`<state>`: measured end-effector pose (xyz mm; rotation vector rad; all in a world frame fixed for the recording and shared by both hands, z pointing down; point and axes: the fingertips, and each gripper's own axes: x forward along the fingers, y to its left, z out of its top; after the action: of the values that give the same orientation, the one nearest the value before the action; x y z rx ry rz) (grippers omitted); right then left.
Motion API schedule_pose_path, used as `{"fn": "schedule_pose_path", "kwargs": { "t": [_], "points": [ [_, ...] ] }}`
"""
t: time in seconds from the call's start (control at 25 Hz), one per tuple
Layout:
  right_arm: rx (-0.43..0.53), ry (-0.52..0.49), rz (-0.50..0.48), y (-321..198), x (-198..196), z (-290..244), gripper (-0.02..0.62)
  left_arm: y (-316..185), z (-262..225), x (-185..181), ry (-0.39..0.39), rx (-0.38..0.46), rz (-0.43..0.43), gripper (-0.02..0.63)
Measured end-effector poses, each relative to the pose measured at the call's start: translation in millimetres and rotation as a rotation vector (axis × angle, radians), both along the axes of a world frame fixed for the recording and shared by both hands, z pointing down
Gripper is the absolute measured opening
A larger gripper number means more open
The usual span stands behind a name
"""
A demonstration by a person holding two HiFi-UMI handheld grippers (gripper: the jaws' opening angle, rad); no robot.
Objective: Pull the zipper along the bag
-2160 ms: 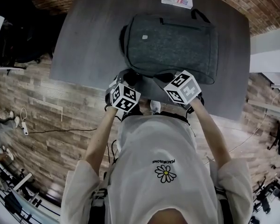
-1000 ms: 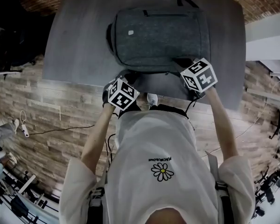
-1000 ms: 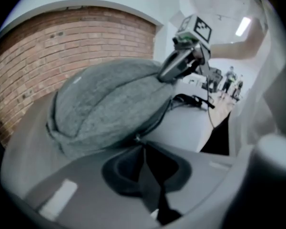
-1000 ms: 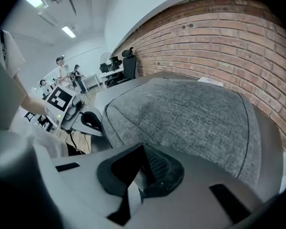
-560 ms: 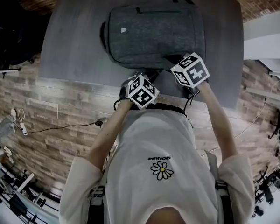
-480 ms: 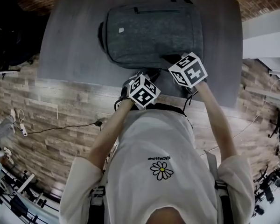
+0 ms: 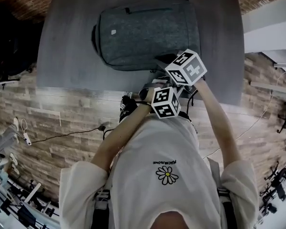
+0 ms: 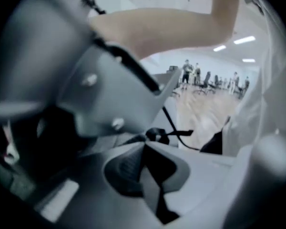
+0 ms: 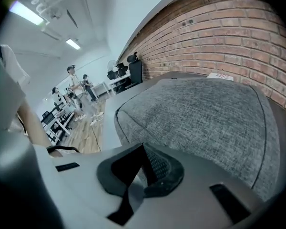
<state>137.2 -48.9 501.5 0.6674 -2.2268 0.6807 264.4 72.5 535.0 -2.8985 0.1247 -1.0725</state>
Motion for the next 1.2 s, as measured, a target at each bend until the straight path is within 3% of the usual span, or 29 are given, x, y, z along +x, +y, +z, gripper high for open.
{"fn": "schedule_pose_path", "kwargs": {
  "t": [0.16,0.32,0.52,0.84,1.04,1.2],
  "points": [
    [0.012,-0.041,0.018,-1,2,-12,0.002,-16,5,-24,0.017,-0.065,-0.109,0.000],
    [0.111,-0.041,0.051,-18,11,-42,0.002,-40,-11,-50,0.060,-0.060,-0.194,0.000],
    [0.264,-0.046,0.093,-43,19,-94,0.002,-90,-63,-85,0.143,0.021,-0.294,0.000],
    [0.573,-0.121,0.230,-78,20,-189,0.002,-195,-189,-154,0.341,0.223,-0.503,0.000],
    [0.744,-0.198,0.358,-76,20,-226,0.003,-222,-248,-195,0.475,0.336,-0.607,0.000],
    [0.842,-0.255,0.503,-69,27,-236,0.002,-224,-269,-221,0.563,0.349,-0.689,0.000]
  ]
}}
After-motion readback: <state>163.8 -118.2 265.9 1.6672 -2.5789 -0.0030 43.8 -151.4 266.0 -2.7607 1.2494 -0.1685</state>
